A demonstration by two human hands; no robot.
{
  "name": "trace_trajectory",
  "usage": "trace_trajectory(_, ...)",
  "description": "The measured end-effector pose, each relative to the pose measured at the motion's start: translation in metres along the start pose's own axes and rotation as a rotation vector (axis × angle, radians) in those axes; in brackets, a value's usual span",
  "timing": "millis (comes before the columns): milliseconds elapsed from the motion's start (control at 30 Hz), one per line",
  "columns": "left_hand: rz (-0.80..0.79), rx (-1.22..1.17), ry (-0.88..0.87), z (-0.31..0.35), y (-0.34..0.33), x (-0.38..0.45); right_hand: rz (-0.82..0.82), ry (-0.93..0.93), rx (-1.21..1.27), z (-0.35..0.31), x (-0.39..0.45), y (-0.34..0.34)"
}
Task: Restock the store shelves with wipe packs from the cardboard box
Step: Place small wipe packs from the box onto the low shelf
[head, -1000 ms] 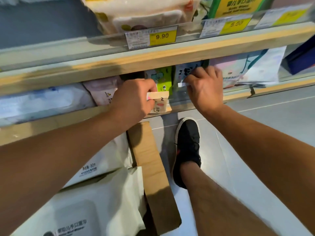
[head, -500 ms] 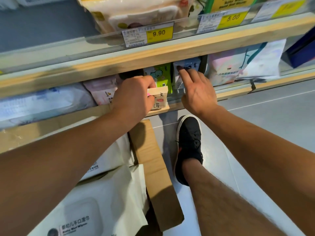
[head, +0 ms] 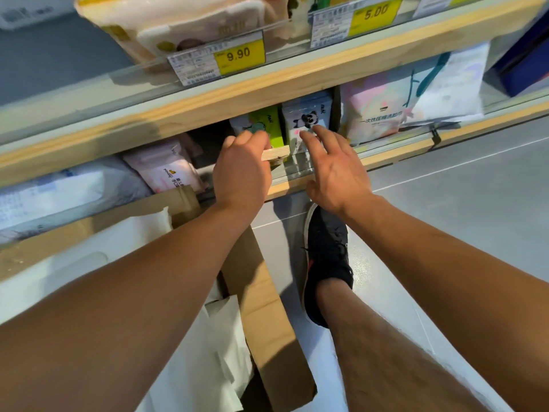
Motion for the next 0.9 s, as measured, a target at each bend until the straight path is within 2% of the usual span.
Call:
trace_trajectory(400, -0.083, 0.013, 0.002, 0.002, -0.006, 0.001, 0.020, -0.026, 0.021, 0.000, -0.002, 0.001)
trace_trajectory(767, 0.049, 0.024, 0.040, -0.010, -0.014, 0.021, 0.019, -0.026, 0.067, -0.004, -0.001, 0.004)
trace_trajectory(900, 0.082, 0.058, 0.136, -0.020, -0.008, 0.026, 0.028, -0.023, 0.045, -0.005, 0.000, 0.003)
Point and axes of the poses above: each hand's wrist, its own x-axis towards the middle knuckle, its own y-axis out of the back of the hand, z = x × y, the point moved 9 cm from there along x, towards the middle knuckle, and after that the axes turned 1 degree about -z, right-handed, at the moved point
